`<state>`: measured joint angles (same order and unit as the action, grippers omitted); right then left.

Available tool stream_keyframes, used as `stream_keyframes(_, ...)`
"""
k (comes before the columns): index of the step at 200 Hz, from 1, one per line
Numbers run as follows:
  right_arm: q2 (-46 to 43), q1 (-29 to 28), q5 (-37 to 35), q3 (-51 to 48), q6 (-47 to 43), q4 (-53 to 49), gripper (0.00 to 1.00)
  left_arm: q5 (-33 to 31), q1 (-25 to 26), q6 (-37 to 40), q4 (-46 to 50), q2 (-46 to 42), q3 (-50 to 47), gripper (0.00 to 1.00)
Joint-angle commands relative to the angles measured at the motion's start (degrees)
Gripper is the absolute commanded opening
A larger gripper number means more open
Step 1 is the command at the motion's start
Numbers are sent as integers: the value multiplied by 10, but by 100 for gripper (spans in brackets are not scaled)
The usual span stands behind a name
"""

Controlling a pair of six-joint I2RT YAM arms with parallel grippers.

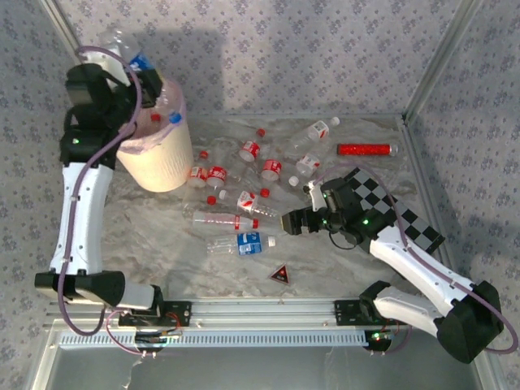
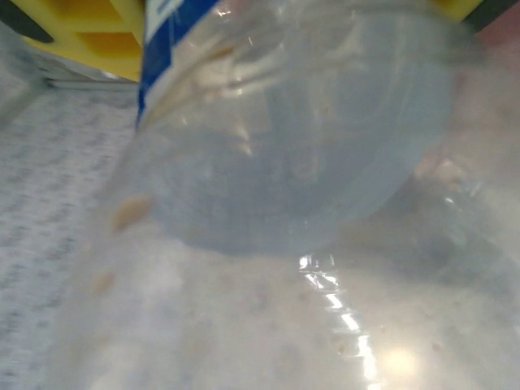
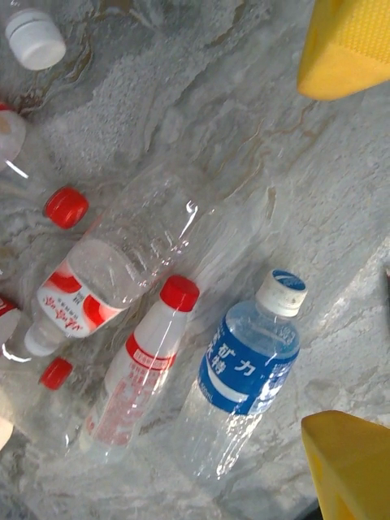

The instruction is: Put the plastic bottles in the bin

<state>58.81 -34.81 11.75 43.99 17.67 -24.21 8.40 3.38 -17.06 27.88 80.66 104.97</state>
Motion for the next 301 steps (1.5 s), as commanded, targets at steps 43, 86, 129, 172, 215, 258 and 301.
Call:
stream_keyframes(43, 15, -20, -68, 38, -15, -47, 100, -67, -70, 113, 144, 153, 116, 0)
stream_keyframes(86, 10, -27, -92, 32, -9, -59, 100, -71, -77, 148, 199, 220, 144, 0)
stream_keyframes(129, 12, -27, -98, 28, -7, -59, 100, -30, -76, 190, 290, 308, 195, 0)
stream_keyframes(172, 15, -27, -128, 29, -1, -61, 100, -8, -76, 200, 301, 356, 196, 0)
stream_keyframes(215, -33, -5, -148, 1, 51, -27, 100, -8, -77, 201, 287, 381, 171, 0)
stream_keyframes(258, -67, 28, -147, -15, 71, -35, 100, 10, -77, 201, 278, 393, 154, 61)
stream_keyframes(301, -81, 55, -123, -24, 82, -41, 100, 4, -76, 205, 289, 384, 153, 94)
